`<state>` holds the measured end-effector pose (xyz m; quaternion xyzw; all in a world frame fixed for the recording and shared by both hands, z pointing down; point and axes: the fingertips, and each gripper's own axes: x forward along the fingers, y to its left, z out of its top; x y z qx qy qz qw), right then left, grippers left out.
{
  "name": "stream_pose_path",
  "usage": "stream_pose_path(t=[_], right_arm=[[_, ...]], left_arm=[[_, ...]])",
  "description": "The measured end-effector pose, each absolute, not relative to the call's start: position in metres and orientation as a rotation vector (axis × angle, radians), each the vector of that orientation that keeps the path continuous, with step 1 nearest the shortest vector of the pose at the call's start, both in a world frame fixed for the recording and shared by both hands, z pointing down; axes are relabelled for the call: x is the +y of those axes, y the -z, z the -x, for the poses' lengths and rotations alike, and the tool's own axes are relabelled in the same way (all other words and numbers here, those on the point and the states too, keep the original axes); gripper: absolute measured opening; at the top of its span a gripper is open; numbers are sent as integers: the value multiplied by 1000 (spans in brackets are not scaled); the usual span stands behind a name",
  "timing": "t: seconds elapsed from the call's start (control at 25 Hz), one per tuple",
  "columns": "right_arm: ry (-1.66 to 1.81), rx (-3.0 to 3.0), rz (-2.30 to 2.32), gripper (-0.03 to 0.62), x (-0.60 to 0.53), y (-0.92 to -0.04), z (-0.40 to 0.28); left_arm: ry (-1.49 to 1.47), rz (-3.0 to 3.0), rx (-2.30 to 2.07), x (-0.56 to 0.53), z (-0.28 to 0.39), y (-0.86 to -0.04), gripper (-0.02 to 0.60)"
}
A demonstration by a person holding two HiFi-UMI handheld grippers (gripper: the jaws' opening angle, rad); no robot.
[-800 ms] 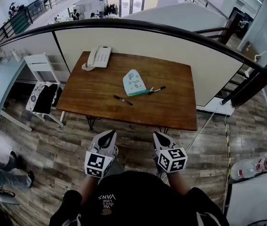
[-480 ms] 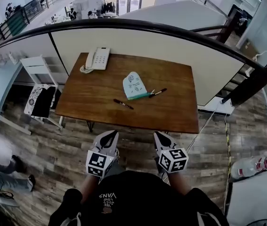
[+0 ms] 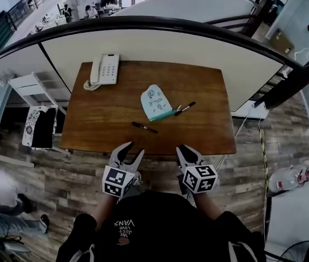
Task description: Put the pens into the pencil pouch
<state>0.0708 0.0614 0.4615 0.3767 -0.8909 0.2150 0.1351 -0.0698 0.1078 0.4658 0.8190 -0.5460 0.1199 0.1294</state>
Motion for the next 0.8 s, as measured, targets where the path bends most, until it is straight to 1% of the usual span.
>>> stream_pose_path(t=[0.08, 0.16, 0.6, 0.8], right_arm=[[-645, -2558, -1096, 71, 53, -467, -59], [-664, -2528, -1108, 94, 47, -475, -49], [-736, -2374, -1251, 95, 32, -507, -21], [-621, -2297, -1236, 94, 32, -525, -20]], left_arm=[[-360, -2404, -1553, 93, 78, -471, 155], [-387, -2423, -1505, 79, 85, -477, 161], [-609, -2561, -1221, 20, 100, -511, 187], [-775, -2598, -1114, -3, 91, -546, 189]])
